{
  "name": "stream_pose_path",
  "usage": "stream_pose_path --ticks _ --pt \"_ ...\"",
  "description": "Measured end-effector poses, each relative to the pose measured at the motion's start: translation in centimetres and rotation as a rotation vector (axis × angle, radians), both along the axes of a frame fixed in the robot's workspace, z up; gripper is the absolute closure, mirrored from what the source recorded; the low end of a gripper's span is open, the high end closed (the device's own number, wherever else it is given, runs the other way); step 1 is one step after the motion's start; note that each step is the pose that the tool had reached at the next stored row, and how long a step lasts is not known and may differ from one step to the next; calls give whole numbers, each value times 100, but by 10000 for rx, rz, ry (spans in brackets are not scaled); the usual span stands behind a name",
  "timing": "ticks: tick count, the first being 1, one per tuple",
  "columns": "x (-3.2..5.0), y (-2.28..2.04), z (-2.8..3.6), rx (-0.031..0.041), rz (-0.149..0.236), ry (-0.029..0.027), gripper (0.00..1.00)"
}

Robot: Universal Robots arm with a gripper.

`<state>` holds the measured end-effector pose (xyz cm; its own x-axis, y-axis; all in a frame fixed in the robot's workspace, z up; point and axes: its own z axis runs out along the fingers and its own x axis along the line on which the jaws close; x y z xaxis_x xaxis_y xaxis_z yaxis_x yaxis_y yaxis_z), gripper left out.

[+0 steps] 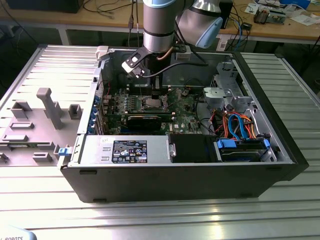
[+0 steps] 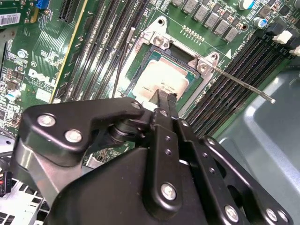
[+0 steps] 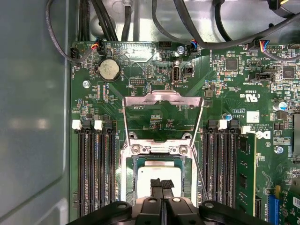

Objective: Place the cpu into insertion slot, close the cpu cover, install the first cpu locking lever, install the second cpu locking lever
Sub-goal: 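Place the cpu into insertion slot, then close the cpu cover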

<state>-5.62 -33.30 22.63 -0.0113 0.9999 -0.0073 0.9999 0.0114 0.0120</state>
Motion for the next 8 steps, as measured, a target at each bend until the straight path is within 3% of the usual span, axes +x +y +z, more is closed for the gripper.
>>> stream_pose_path --ticks 1,8 --pt "0 0 0 0 0 0 89" --pt "0 2 0 0 0 0 89"
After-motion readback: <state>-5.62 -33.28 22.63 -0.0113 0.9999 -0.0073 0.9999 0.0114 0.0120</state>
